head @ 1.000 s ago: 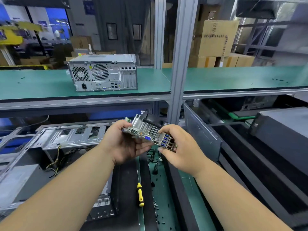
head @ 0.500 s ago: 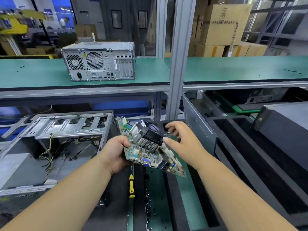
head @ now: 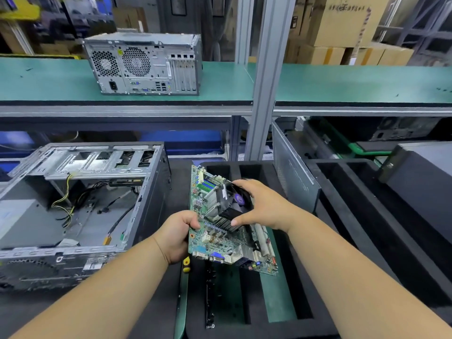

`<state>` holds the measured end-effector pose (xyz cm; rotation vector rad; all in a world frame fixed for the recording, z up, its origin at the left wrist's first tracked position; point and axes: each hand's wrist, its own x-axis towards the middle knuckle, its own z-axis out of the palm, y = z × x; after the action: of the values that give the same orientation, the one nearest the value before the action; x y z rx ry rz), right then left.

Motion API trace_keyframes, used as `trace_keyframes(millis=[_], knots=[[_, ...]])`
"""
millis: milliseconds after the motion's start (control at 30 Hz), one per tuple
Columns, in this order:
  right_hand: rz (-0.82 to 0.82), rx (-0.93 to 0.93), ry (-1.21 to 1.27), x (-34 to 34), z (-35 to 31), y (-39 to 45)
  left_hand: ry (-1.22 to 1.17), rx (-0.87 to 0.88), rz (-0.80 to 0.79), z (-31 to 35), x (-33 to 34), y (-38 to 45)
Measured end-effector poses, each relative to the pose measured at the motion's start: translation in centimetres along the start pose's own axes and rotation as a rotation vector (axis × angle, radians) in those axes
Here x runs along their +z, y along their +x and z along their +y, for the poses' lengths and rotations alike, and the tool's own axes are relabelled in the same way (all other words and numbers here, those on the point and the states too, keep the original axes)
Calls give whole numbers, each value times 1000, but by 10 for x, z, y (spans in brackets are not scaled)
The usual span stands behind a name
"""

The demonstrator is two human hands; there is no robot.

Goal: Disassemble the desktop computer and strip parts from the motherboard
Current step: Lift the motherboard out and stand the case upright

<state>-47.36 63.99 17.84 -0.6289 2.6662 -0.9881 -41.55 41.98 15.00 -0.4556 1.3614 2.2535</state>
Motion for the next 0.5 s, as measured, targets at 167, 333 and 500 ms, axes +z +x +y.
trace_keyframes(millis=[167, 333, 500], knots=[[49, -12, -163, 13, 2, 5, -53, -47, -5, -7, -10, 5], [30, 22, -412, 36, 17, 0, 9, 68, 187, -15, -19, 13], [-63, 90, -523, 57, 37, -7, 38, 104, 207, -18, -20, 12]])
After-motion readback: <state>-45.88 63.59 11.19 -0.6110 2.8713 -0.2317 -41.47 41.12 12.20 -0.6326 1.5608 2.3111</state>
